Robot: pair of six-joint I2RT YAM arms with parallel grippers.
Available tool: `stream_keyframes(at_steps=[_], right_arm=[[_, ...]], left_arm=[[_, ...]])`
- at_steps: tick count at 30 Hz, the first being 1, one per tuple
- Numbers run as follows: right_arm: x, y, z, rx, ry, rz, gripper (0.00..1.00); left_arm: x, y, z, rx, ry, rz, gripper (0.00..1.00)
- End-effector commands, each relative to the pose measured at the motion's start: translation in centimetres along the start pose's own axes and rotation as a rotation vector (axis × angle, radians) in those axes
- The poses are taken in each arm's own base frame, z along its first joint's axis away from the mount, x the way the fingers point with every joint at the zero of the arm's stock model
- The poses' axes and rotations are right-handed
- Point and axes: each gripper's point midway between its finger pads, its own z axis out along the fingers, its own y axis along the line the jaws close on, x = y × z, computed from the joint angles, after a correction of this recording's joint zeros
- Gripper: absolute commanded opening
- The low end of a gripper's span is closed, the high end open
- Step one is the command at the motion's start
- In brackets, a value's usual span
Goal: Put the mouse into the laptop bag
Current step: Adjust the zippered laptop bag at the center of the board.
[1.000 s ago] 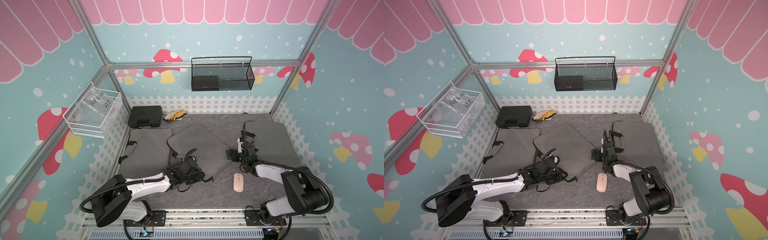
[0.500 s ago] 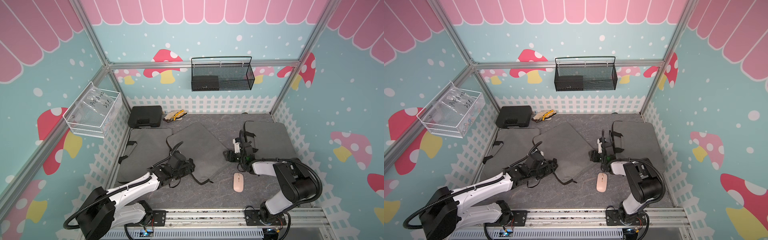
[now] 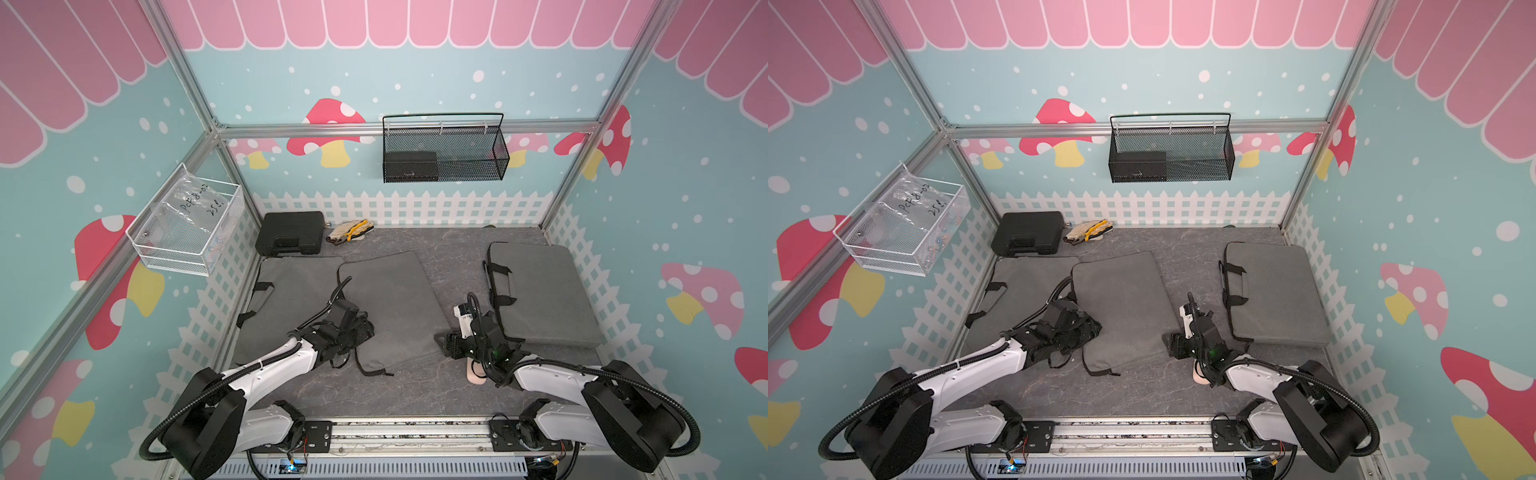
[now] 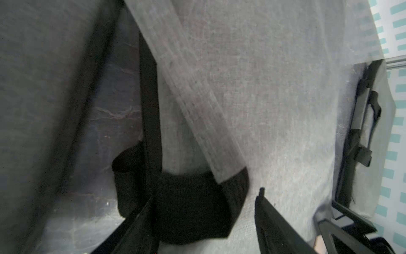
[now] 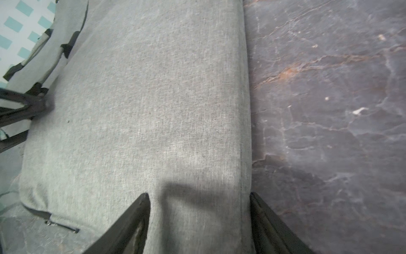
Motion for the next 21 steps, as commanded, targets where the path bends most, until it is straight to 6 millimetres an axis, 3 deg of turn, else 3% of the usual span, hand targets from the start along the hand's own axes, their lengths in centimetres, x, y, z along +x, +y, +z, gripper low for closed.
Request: stream_keyframes(at_steps=[1,7,12,21], right_arm=[[0.3,1.1,-0.3,-0.031,-0.016,0.023,0.72],[1.2,2.2,1.1,-0.068,0.017,0.017,0.73],[1.6,3.6,2.5,-0.088,0.045,0.000,0.74],[1.6,6.6,4.7,-0.128,0.073,-0.038,0.75]], left_arm=[[-1.8,-0.6,0.2,0.008,-0.021,0.011,0.73],[-4.8,0.5,0.9,-0.008,-0.010,-0.029,0.72],[-6.9,0.8,0.4,-0.050,-0.022,-0.026,0.73],[-9.6,1.3,-4.1,-0.140,-0.162,-0.026,0.78]])
